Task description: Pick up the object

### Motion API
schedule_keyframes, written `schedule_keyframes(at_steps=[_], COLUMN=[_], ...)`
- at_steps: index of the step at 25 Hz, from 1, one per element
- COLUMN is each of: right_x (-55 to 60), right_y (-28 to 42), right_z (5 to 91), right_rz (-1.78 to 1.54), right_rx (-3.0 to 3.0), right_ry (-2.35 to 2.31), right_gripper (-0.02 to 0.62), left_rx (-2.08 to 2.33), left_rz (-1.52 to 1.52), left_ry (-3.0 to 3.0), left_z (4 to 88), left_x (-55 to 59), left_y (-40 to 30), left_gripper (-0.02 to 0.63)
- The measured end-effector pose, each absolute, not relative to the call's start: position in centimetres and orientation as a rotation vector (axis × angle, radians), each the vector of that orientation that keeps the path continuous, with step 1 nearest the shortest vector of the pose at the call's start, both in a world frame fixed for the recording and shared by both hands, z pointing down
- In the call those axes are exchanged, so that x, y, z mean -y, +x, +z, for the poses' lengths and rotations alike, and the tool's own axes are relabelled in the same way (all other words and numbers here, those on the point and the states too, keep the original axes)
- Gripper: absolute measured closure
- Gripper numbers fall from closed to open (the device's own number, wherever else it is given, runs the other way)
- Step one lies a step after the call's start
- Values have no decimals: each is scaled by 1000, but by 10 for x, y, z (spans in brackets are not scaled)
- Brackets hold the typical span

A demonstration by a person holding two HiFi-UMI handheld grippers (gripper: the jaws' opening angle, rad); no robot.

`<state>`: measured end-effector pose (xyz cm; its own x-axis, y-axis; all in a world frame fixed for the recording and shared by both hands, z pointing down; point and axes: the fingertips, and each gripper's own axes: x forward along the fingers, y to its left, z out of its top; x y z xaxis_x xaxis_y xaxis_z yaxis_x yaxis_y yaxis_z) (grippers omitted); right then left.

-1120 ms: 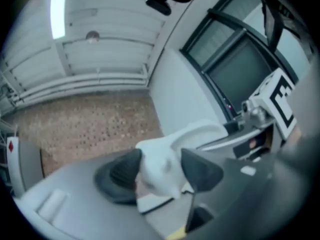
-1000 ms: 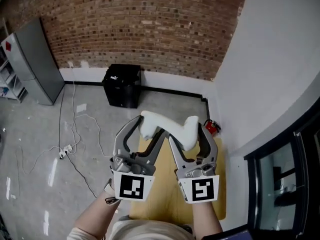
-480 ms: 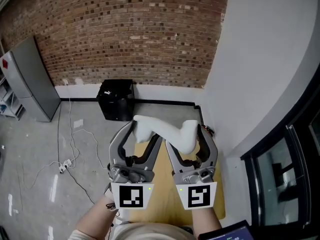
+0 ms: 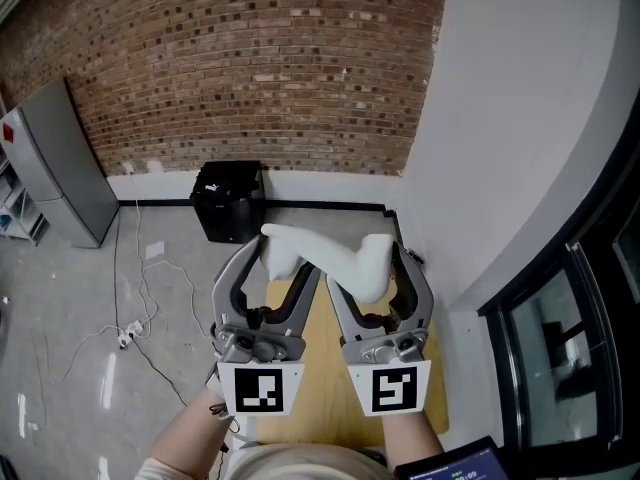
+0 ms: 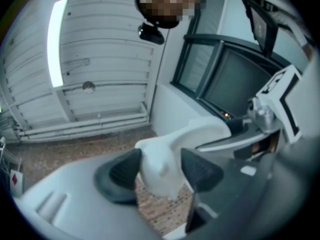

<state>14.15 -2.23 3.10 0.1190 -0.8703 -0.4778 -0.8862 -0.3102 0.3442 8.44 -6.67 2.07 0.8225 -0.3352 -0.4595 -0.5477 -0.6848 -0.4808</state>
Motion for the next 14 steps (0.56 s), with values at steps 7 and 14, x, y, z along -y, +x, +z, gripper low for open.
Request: schedule_keyframes(at_steps=[7,14], right_x=[23,23], right_y=[141,140], right_z=[32,32], right_rz=[963,965], right_rx=[-1831,-1816], right_ry=[-2343,-2347], right_gripper=[280,281], left_rx=[-638,-638], left_rz=[449,438], left_ry=[-2387,-2389], left_z=[20,22], left_x=[67,68], left_y=[84,83], left_gripper=[357,357])
